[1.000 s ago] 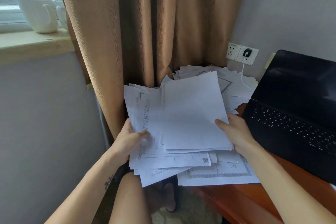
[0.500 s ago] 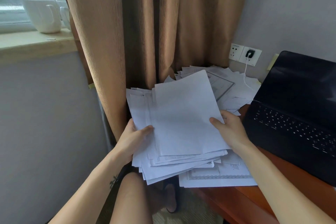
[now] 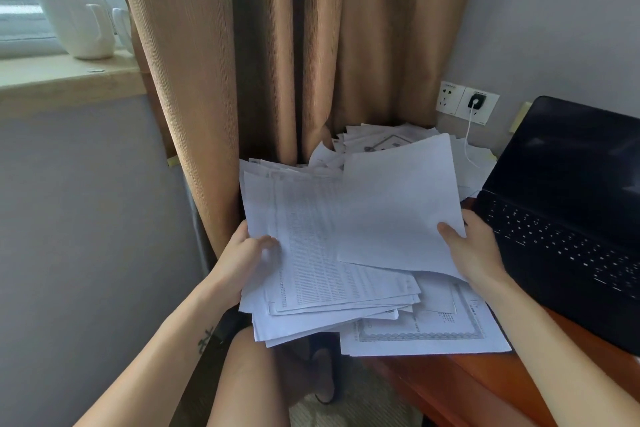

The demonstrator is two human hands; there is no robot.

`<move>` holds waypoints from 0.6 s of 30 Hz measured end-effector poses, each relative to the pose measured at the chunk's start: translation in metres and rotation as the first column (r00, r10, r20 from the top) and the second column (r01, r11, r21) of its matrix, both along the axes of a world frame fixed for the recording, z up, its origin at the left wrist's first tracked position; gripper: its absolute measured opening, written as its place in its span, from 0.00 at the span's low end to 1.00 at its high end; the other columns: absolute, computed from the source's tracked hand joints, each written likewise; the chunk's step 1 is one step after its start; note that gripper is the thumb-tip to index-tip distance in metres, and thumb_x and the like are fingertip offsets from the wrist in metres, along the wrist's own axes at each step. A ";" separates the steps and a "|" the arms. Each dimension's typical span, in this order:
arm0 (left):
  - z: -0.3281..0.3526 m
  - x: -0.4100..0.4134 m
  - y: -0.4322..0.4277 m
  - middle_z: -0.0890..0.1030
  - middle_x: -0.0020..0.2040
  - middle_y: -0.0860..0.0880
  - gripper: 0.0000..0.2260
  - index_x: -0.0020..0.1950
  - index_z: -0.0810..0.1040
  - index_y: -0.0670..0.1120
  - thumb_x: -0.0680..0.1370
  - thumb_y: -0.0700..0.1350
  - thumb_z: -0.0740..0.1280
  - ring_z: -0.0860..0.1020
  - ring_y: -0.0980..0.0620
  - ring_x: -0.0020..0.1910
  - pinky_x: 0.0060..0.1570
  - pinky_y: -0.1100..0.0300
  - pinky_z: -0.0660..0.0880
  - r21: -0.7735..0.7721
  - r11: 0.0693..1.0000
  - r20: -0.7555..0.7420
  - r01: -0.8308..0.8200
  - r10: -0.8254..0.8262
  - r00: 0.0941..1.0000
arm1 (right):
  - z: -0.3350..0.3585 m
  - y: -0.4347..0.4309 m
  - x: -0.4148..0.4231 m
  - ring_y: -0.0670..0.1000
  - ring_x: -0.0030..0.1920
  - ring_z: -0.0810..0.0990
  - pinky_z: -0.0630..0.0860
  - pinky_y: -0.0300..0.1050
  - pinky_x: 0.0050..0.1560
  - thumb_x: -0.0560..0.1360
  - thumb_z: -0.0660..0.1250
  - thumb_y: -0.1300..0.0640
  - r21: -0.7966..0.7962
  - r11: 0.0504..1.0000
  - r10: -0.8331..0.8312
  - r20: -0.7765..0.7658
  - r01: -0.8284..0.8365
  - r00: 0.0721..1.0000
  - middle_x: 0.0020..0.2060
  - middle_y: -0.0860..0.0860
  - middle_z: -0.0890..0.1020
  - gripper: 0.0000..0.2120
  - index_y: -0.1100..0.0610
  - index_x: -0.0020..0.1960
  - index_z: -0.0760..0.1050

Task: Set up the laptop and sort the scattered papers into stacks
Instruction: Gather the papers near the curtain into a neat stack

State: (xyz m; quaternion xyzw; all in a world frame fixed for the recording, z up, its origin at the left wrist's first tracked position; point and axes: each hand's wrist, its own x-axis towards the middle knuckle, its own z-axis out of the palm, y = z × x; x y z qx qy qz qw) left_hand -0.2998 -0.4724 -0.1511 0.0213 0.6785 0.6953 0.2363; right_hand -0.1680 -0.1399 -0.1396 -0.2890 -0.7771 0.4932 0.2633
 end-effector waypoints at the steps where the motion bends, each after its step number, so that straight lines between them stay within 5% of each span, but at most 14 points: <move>1: 0.001 0.000 0.001 0.84 0.62 0.47 0.17 0.71 0.73 0.48 0.82 0.36 0.65 0.84 0.44 0.58 0.52 0.49 0.81 0.001 1.000 0.000 -0.001 0.001 1.000 | 0.001 0.000 0.002 0.50 0.54 0.81 0.75 0.40 0.47 0.82 0.65 0.62 -0.013 1.000 0.020 0.004 -0.020 1.000 0.53 0.47 0.83 0.11 0.56 0.63 0.77; 8: 0.003 0.002 0.006 0.84 0.62 0.50 0.15 0.69 0.74 0.52 0.83 0.49 0.68 0.84 0.46 0.57 0.59 0.45 0.80 -0.027 1.000 -0.055 0.015 -0.016 0.998 | -0.005 -0.029 -0.013 0.48 0.63 0.79 0.74 0.41 0.60 0.80 0.68 0.59 0.049 0.954 0.282 0.177 -0.295 0.943 0.63 0.48 0.80 0.18 0.56 0.69 0.73; 11: 0.004 0.005 0.008 0.87 0.53 0.55 0.08 0.62 0.77 0.55 0.84 0.46 0.68 0.86 0.51 0.51 0.51 0.53 0.81 -0.002 0.998 -0.086 0.056 -0.056 0.995 | -0.015 -0.053 -0.028 0.50 0.70 0.69 0.67 0.47 0.70 0.80 0.66 0.51 0.215 0.922 0.254 0.288 -0.321 0.923 0.68 0.48 0.73 0.27 0.55 0.76 0.65; 14: 0.003 0.004 0.008 0.87 0.53 0.54 0.11 0.62 0.76 0.55 0.82 0.43 0.71 0.87 0.50 0.50 0.52 0.50 0.82 -0.005 0.997 -0.077 0.079 -0.079 0.994 | -0.018 -0.075 -0.033 0.54 0.66 0.65 0.65 0.51 0.70 0.80 0.63 0.46 0.360 0.865 0.184 0.422 -0.351 0.888 0.64 0.52 0.71 0.27 0.52 0.76 0.66; 18: -0.003 0.000 0.004 0.86 0.58 0.51 0.18 0.67 0.75 0.52 0.80 0.40 0.73 0.86 0.49 0.53 0.53 0.50 0.83 -0.028 0.998 -0.088 0.063 -0.066 0.994 | -0.022 -0.084 -0.030 0.53 0.65 0.65 0.63 0.49 0.70 0.81 0.62 0.46 0.358 0.876 0.188 0.365 -0.324 0.912 0.60 0.49 0.71 0.22 0.49 0.74 0.70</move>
